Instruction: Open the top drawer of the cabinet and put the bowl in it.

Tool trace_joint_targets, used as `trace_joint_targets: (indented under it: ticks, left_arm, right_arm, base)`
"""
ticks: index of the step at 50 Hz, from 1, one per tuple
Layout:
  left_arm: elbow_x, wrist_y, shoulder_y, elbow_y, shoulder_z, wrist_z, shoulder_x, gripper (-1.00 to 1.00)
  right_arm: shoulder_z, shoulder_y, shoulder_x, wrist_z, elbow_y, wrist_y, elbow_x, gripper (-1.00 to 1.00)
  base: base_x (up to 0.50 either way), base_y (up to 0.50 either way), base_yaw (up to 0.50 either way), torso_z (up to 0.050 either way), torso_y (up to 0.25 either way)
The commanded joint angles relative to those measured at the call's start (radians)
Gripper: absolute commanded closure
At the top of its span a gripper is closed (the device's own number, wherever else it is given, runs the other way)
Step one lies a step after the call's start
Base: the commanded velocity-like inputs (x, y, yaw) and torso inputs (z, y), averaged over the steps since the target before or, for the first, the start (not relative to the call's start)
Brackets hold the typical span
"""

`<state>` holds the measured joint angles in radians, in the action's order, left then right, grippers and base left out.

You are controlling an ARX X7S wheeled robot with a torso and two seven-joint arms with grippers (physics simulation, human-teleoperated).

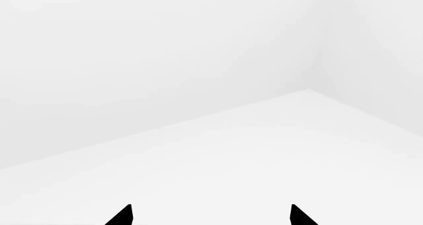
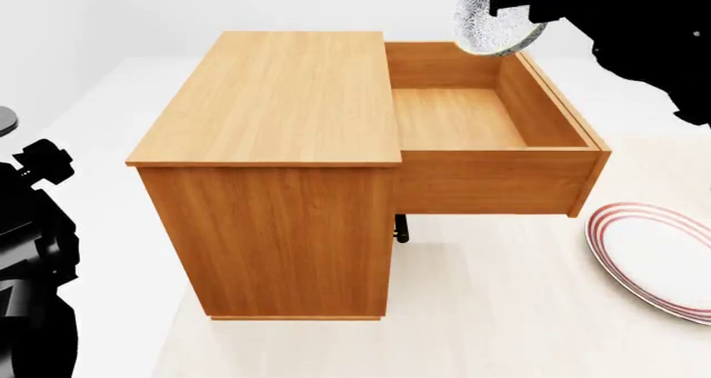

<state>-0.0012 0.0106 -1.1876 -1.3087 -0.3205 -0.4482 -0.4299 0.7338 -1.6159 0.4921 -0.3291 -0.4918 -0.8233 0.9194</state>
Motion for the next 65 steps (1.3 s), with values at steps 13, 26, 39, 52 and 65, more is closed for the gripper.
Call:
trace_joint_targets:
  ticks: [13,26,39,52,65]
  left_arm:
    - [0.001,-0.001,0.005,0.0,-0.002,-0.002,0.001,-1.0]
    - [0.0,-0.001,0.007,0.0,-0.004,-0.003,0.0,-1.0]
    - [0.001,0.0,0.009,0.0,-0.005,-0.004,-0.001,-1.0]
    - [0.001,-0.002,0.009,0.0,-0.003,-0.006,0.0,-1.0]
    - [0.002,-0.002,0.011,0.0,0.0,-0.01,0.0,-1.0]
  right_arm:
    - [0.035,0.044,-0.066,0.049,-0.007,-0.004,-0.007,1.0]
    - [0.061,0.052,-0.086,0.071,-0.033,-0.019,-0.013,1.0]
    - [0.091,0.067,-0.094,0.094,-0.038,-0.041,-0.016,1.0]
    - [0.107,0.07,-0.095,0.12,-0.044,-0.078,-0.002,1.0]
    - [0.138,0.083,-0.098,0.127,-0.052,-0.082,-0.023,1.0]
  base:
    - [0.0,0.0,0.0,0.001,0.001]
    - [0.0,0.0,0.0,0.0,0.0]
    - [0.0,0.0,0.0,0.0,0.001]
    - [0.0,0.0,0.0,0.0,0.0]
    - [0.0,0.0,0.0,0.0,0.0]
